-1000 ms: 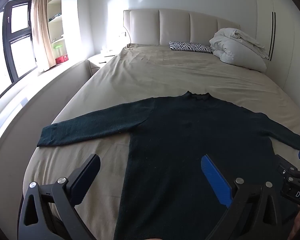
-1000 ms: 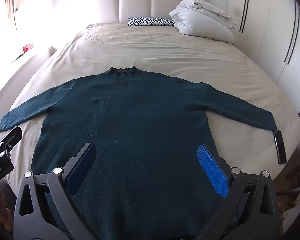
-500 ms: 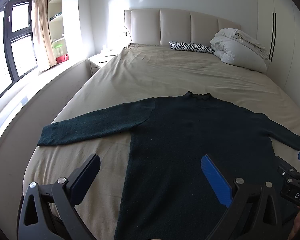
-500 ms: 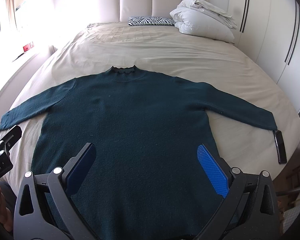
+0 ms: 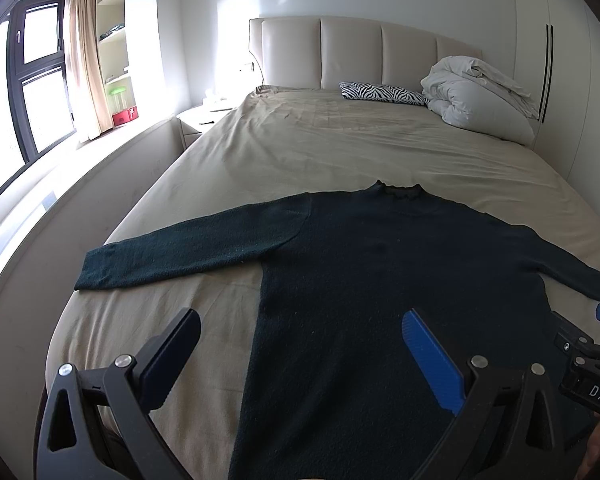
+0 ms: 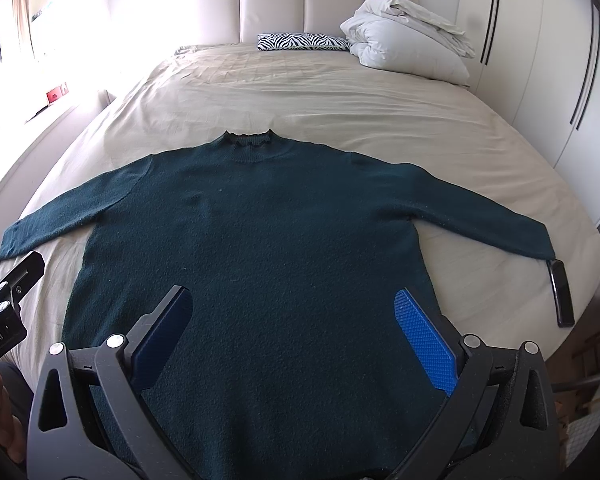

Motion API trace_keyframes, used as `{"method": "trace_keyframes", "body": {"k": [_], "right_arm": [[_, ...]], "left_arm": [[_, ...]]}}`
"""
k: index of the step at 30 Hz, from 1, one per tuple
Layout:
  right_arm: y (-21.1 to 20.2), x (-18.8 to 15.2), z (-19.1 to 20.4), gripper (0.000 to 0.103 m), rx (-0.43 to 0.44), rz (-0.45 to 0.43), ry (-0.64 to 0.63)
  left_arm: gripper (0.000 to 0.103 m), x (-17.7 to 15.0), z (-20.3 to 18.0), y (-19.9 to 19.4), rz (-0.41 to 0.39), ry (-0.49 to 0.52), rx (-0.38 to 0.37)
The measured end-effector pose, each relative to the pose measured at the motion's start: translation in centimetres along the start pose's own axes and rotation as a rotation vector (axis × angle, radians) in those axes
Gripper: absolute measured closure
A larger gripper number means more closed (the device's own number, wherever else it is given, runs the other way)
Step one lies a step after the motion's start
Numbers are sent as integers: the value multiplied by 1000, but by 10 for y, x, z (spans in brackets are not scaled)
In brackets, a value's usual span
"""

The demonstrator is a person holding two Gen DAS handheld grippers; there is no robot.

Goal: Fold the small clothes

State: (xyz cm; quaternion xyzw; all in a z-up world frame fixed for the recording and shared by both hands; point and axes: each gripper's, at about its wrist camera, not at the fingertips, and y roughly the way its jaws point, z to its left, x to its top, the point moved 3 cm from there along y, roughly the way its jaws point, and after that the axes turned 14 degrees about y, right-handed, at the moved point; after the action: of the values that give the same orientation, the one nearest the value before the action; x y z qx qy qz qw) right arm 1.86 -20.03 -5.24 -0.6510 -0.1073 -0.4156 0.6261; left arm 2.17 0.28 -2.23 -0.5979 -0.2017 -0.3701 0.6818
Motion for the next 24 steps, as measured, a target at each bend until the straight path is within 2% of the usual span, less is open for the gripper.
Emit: {"method": "trace_keyframes", "body": {"k": [24], "right_arm": [[-1, -6, 3, 0, 0, 3, 0]], "left_arm": [[0, 0, 1, 1, 1, -2, -2]]}}
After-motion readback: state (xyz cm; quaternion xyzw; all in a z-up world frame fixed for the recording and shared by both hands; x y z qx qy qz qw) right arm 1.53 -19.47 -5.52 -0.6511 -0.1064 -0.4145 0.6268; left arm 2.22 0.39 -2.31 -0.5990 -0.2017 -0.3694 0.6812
